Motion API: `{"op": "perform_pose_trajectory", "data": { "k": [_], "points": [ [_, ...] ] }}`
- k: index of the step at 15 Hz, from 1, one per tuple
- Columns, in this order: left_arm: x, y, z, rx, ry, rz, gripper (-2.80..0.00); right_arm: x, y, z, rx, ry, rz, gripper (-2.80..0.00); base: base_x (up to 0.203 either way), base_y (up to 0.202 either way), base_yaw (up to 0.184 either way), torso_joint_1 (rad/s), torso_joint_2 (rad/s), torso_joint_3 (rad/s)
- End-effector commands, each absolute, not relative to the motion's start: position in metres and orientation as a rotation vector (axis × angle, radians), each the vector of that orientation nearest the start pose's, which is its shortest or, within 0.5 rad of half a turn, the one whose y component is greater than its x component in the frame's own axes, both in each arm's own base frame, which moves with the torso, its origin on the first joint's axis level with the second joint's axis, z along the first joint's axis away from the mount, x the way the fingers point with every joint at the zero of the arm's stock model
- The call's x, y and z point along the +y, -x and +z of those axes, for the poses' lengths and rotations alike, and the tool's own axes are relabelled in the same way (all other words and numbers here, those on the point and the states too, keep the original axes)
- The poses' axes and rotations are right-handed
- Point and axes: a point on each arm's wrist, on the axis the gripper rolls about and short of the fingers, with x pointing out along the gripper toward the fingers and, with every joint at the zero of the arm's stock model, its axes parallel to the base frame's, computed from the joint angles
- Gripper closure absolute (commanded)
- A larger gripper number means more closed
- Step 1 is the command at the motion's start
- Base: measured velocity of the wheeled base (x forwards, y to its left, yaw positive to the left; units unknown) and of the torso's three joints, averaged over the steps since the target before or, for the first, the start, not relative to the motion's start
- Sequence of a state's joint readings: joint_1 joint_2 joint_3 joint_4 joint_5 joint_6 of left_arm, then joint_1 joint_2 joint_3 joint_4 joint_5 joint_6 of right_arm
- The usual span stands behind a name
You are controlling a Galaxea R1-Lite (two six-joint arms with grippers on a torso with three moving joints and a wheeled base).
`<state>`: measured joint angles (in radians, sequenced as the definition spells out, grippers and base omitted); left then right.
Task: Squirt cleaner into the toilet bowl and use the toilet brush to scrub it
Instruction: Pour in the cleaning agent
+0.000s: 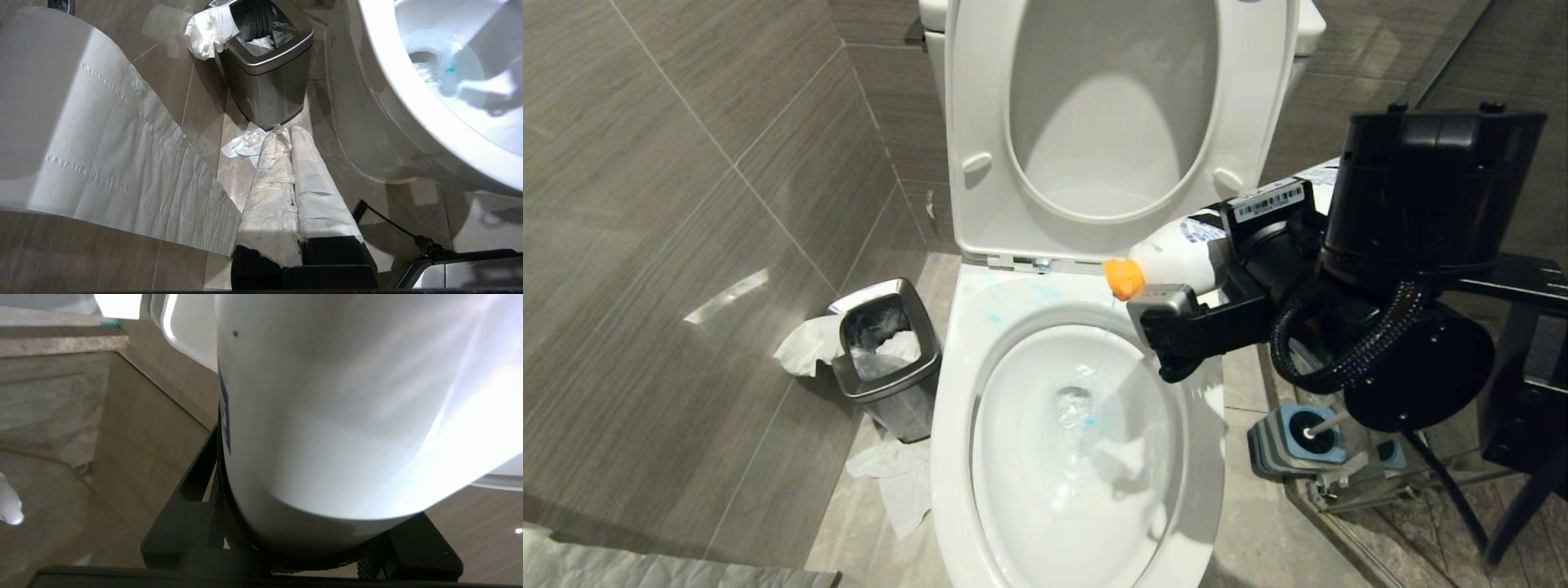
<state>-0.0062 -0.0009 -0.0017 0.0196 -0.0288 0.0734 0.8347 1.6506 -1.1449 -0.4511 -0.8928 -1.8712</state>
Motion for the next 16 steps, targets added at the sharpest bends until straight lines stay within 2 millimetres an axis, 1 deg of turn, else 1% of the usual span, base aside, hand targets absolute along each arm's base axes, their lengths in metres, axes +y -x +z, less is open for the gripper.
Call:
{"op": "perform_pose_trajectory", "data": {
  "k": [1, 8, 10, 13, 16],
  "points": [
    [-0.001, 0.023, 0.074, 0.017, -0.073, -0.036, 0.00, 0.216, -0.219, 0.275, 0.083, 1.907, -0.012, 0.00, 0.000, 0.000, 0.000, 0.000, 0.00, 0.000],
    [-0.001, 0.023, 0.074, 0.017, -0.073, -0.036, 0.00, 0.212, -0.216, 0.276, 0.085, 1.907, -0.012, 0.00, 0.000, 0.000, 0.000, 0.000, 0.00, 0.000],
    [-0.001, 0.023, 0.074, 0.017, -0.073, -0.036, 0.00, 0.212, -0.216, 0.275, 0.084, 1.884, -0.012, 0.00, 0.000, 0.000, 0.000, 0.000, 0.00, 0.000],
    [-0.001, 0.023, 0.074, 0.017, -0.072, -0.036, 0.00, 0.217, -0.214, 0.269, 0.082, 1.741, 0.004, 0.00, 0.000, 0.000, 0.000, 0.000, 0.00, 0.000],
    [-0.001, 0.023, 0.074, 0.017, -0.072, -0.036, 0.00, 0.221, -0.213, 0.259, 0.088, 1.507, 0.021, 0.00, 0.000, 0.000, 0.000, 0.000, 0.00, 0.000]
  ]
}}
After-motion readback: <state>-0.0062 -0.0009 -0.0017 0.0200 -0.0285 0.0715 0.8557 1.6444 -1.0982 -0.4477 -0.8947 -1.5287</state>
